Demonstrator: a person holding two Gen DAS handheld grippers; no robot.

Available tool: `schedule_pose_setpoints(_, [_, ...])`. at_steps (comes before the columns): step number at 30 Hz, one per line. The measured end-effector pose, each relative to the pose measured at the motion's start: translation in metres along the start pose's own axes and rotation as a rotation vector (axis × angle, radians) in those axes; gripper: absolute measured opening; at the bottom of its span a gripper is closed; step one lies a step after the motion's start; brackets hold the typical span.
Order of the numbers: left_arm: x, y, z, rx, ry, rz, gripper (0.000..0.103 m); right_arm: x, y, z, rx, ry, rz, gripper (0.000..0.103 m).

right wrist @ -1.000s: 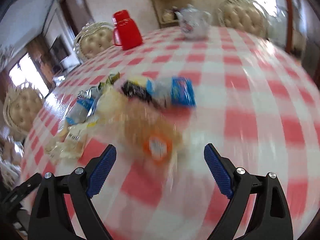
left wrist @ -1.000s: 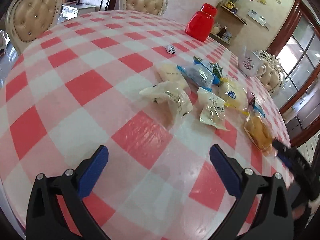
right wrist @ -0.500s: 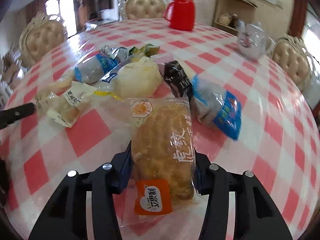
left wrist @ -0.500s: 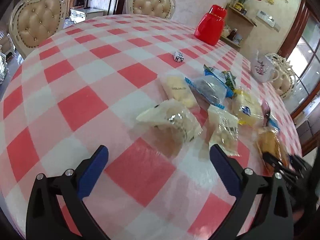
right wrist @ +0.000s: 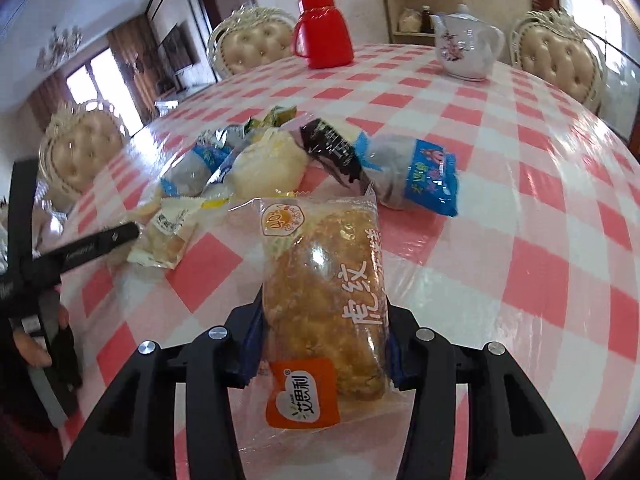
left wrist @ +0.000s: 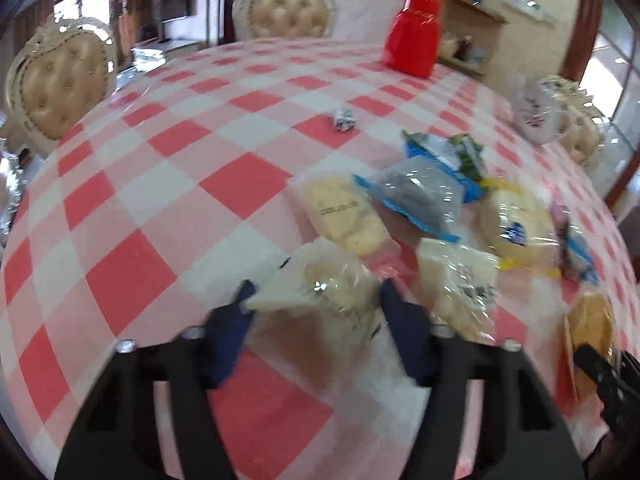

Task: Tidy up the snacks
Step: 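Carry the loaf and nut packet to the clear box and release both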

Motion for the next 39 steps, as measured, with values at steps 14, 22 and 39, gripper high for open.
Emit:
schedule_pose_setpoints(14, [-0.019, -0.034, 0.036, -0.117, -0.073, -0.066, 0.040, -0.007, -0.023, -0.003, 0.016, 0.101, -0.082, 0.046])
schedule_pose_setpoints(22, [-0.019, -0.013, 0.024, -0.104, 0.029, 0.028, 0.069, -0.020, -0.033, 0.014, 0.046, 0.124, -0.098, 0.046])
schedule_pose_setpoints(39, [-0.041, -0.048, 0.030, -0.132, 0.150, -0.053, 0.042, -0.052, -0.045, 0.072, 0.079, 0.083, -0.100, 0.046])
Point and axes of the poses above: each gripper's, at about its wrist camera, not at the fingertips, and y roughly the way its jaws point, z to its left, x to its top, the point moved 8 cm from there along y, roughly the way its jaws point, and after that the axes turned 13 degrees about x, right-handed, at the moved point
